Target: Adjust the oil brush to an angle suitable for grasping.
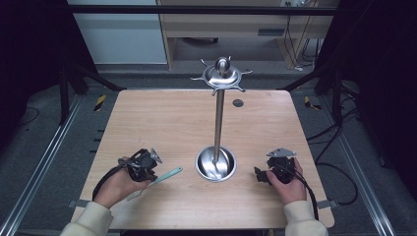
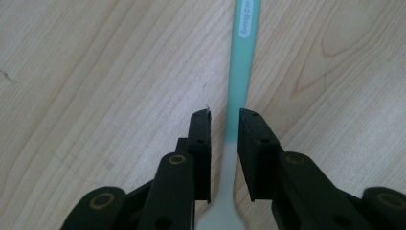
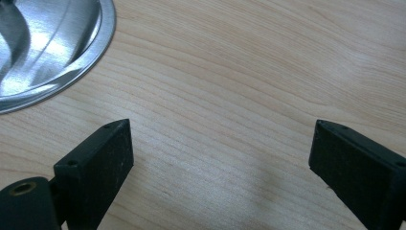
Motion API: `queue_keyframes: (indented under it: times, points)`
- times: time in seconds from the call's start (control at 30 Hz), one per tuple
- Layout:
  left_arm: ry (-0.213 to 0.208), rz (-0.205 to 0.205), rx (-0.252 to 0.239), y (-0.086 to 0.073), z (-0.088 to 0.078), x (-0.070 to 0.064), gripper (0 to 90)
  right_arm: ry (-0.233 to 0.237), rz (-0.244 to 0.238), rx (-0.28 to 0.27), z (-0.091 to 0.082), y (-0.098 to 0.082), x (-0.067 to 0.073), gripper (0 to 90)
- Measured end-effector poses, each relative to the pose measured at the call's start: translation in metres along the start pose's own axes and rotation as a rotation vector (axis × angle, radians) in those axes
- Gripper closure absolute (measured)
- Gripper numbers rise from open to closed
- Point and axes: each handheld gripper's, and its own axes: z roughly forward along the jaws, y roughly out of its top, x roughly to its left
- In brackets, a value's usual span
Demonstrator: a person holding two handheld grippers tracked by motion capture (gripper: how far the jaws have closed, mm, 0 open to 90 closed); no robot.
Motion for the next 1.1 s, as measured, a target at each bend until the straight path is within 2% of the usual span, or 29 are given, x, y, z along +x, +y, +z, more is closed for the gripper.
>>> queue_keyframes:
  times: [0.3, 0.73, 1.1]
  points:
    - [-0.031, 0.032, 0.053, 0.002, 0.012, -0.001, 71.9, -0.003, -0.001, -0.001, 0.000, 0.000, 0.000, 8.6]
    - [-0.053, 0.041, 0.086, 0.001, 0.019, 0.002, 72.7, -0.002, -0.001, -0.001, 0.000, 0.000, 0.000, 8.6]
    - [-0.057, 0.057, 0.110, 0.002, 0.022, 0.002, 76.4, -0.002, 0.000, -0.002, 0.000, 0.000, 0.000, 8.6]
